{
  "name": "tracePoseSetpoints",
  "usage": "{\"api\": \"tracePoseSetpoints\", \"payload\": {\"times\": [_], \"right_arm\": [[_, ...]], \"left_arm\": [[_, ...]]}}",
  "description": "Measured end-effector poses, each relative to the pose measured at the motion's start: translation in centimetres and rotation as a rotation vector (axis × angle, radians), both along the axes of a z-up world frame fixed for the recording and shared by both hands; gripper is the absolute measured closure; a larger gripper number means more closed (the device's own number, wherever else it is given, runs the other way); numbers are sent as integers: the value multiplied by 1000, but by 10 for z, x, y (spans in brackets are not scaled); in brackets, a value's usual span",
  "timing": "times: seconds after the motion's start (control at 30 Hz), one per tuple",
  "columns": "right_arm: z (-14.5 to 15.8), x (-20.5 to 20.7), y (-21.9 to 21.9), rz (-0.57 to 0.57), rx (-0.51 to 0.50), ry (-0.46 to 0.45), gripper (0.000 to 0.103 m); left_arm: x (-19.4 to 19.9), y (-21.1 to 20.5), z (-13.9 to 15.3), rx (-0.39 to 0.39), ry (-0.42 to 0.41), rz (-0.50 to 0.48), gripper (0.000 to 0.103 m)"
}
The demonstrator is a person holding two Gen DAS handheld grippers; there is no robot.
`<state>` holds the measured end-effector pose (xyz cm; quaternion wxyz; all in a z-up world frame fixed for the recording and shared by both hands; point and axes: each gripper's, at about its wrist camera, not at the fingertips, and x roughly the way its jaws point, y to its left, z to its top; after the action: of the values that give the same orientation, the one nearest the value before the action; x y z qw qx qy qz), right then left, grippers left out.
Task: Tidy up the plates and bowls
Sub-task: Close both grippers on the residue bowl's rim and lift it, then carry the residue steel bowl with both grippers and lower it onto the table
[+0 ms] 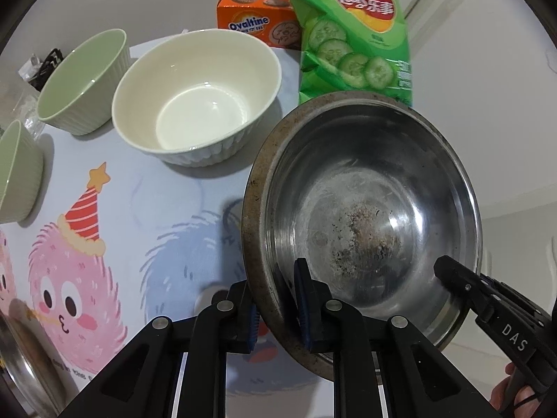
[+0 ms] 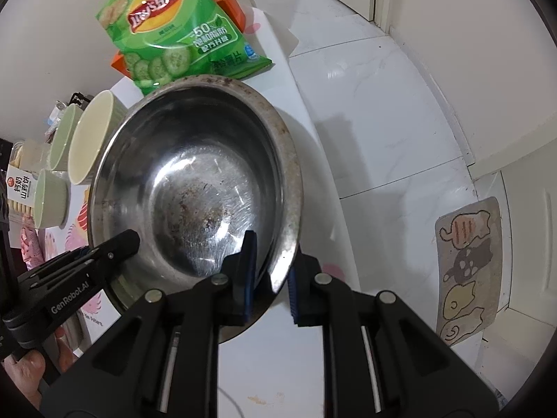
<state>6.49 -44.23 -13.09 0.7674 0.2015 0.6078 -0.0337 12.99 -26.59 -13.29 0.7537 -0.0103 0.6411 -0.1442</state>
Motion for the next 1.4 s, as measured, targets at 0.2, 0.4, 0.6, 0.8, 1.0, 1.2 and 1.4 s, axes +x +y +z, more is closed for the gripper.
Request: {"api": "tracePoseSetpoints", "payload": {"times": [0.2,0.4,0.6,0.8,1.0,1.2,1.4], "right_arm": [[11,-21,12,-28,19,-29,85],[29,-33,34,-12,5,-56,85],[51,-42,64,16,-6,-100,84],[65,-51,104,71,-8,-133,84],[77,-54,154,151,-16,-156,83],[84,-51,210,248,-14,-169,83],[83,-48,262,346,3,-169,83]], "left_arm": [[-20,14,14,10,-32,-26,86],[-31,38,33,-2,-63,-28,86],[-47,68,59,-13,-112,-4,86],[-70,116,72,-15,-136,44,86],[-84,171,88,-8,-164,98,86],[-96,228,91,9,-174,180,86],[-106,281,85,39,-179,265,86]]}}
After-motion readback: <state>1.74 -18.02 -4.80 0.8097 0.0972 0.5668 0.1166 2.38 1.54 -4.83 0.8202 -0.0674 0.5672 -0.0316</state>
